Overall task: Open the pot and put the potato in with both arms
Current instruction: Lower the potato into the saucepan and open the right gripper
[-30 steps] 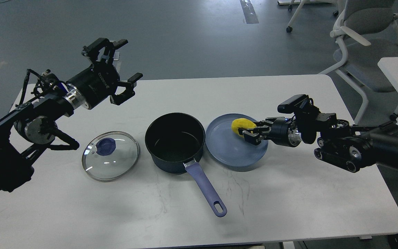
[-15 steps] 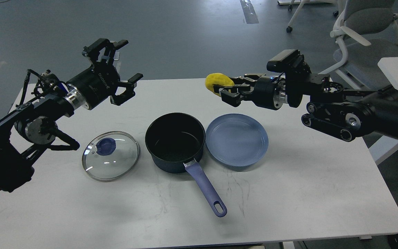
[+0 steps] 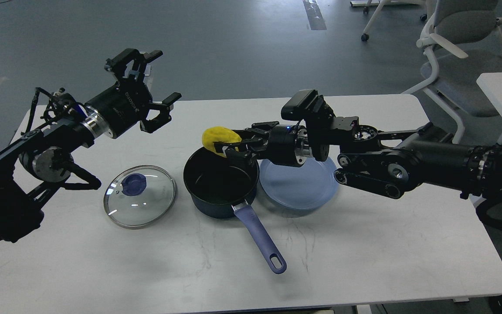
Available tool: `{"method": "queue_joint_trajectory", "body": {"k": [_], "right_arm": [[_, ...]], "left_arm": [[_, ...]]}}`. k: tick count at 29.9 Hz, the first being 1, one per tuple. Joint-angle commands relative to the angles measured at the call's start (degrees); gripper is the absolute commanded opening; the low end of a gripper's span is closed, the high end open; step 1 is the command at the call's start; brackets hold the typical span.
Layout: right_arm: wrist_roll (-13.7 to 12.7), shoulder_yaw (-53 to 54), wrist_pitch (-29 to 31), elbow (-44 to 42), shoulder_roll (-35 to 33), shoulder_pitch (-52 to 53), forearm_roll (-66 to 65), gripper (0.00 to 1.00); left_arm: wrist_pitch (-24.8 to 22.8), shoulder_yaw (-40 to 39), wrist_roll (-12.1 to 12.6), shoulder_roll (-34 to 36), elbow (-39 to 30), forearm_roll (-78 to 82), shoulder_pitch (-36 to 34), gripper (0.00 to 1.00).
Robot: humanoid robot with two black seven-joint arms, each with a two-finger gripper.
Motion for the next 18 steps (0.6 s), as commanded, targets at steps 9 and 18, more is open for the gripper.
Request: {"method": "queue_joint_trajectory", "body": {"k": [9,18], "right_arm": [[0.0,-1.8,0.0,-0.3,0.9,-1.0,0.0,0.00],[-0.2,-1.5,-0.3,-7.0,6.8,-4.3,1.1,1.00]], "left_arm": [[0.0,0.0,-0.3,0.1,-0.1,0.0,0.2,0.98],[0.0,-0.1,-0.3,0.2,-0.1,0.0,0.3,0.98]]}}
